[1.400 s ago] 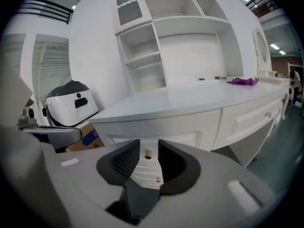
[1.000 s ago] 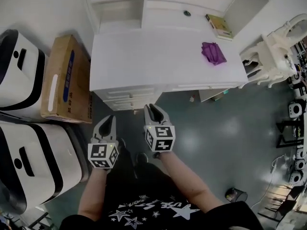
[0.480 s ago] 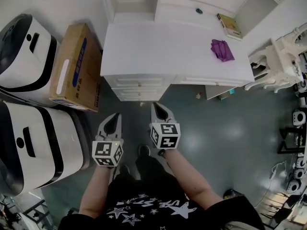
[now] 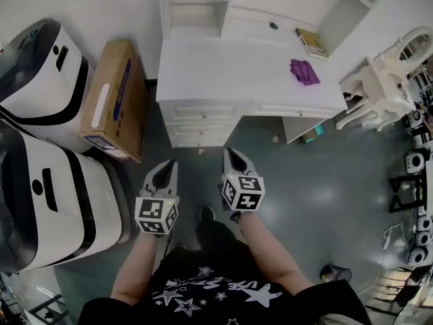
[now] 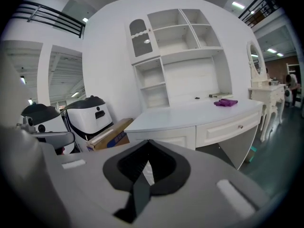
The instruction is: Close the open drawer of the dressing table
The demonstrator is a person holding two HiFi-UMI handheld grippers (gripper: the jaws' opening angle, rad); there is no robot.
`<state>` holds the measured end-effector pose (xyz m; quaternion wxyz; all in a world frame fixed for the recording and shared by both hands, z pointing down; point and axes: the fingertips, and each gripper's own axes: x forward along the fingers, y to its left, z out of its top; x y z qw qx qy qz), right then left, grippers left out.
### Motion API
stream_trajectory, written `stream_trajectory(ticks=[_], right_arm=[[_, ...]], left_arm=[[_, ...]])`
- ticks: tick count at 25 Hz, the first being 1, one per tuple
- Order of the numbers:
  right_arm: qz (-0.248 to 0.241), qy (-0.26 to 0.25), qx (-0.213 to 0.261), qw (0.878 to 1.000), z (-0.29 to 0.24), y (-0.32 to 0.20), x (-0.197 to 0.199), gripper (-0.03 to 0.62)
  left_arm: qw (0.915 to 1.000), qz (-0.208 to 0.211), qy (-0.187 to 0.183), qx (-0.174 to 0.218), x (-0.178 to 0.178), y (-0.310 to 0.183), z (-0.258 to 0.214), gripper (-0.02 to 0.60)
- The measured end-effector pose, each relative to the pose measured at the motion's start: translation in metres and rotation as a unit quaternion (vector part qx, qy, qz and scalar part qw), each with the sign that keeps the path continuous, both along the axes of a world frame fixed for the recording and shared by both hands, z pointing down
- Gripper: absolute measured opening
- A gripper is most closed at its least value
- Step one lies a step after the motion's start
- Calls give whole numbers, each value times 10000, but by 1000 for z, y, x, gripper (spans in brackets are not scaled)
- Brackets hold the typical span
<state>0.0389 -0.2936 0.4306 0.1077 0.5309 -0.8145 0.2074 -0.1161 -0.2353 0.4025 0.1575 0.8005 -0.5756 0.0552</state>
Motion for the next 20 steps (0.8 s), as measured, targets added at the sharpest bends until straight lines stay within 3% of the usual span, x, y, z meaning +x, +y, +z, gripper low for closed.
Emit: stream_trajectory(ticks=[11,20], right_arm=[[-119,123,395,9991,-32,117,-40,3],[169,254,622,9976,-47,197,-28,3]], left_arm=[[9981,490,-28,369,-27,100,-29,9],[9937,870,97,700,-26,160,-47,9]])
